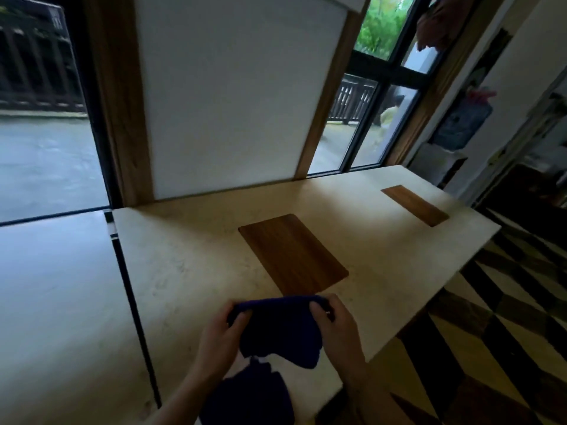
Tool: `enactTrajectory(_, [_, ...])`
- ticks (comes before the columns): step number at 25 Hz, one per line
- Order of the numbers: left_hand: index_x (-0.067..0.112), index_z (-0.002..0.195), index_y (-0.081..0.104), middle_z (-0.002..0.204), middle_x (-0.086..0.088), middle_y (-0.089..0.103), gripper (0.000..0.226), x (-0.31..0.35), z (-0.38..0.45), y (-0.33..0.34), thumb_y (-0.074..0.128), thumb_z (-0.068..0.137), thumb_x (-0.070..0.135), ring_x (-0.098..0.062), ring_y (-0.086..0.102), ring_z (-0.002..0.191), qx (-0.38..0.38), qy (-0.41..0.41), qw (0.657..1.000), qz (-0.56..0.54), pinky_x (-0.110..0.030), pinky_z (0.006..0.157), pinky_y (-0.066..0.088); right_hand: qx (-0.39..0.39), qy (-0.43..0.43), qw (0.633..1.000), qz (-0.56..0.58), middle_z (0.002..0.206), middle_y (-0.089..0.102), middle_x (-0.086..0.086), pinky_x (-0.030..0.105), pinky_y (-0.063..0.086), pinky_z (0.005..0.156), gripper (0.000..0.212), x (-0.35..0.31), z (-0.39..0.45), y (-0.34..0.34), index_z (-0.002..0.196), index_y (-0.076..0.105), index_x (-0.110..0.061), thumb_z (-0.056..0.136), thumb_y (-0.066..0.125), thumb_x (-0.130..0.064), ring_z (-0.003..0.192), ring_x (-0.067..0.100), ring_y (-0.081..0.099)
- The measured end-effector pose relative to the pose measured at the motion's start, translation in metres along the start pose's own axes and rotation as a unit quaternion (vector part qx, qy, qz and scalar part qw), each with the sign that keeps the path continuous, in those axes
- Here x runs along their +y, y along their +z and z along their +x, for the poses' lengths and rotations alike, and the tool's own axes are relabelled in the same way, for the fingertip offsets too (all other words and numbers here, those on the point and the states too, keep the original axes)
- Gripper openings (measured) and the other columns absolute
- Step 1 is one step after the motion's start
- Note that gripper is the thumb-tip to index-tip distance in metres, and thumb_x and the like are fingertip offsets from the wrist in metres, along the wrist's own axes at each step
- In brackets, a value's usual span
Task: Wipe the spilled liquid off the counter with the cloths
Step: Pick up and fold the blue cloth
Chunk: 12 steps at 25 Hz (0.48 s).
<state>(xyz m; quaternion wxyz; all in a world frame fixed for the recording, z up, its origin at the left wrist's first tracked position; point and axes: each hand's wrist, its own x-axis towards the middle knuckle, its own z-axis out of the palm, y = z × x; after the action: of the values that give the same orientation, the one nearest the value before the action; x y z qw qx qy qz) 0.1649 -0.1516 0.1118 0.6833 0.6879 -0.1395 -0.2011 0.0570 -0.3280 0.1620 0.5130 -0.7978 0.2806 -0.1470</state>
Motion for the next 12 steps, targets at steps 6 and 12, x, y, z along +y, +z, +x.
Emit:
enactTrajectory(6, [0.023,0.096,0.065,0.088,0.001,0.066,0.014,-0.041,0.019,-0.054,0.053,0.097,0.015,-0.011,0.064,0.079,0.119,-0.026,0.992,0.038,-0.028,0.065,0.052,-0.167,0.032,0.985,-0.03,0.097,0.067,-0.001,0.039,0.054,0.077,0.013,0.002,0.077,0.072,0.1,0.064,-0.029,0.1,0.052,-0.03,0.088,0.016,0.065])
enactTrajectory(12, [0.021,0.096,0.063,0.092,0.0,0.068,0.01,-0.072,0.025,-0.073,0.054,0.096,0.017,-0.013,0.064,0.085,0.197,-0.151,0.968,0.037,-0.029,0.07,0.051,-0.289,0.091,0.952,-0.049,0.101,0.066,0.005,0.047,0.057,0.077,0.016,0.028,0.128,0.133,0.099,0.064,-0.021,0.1,0.052,-0.031,0.091,0.024,0.065])
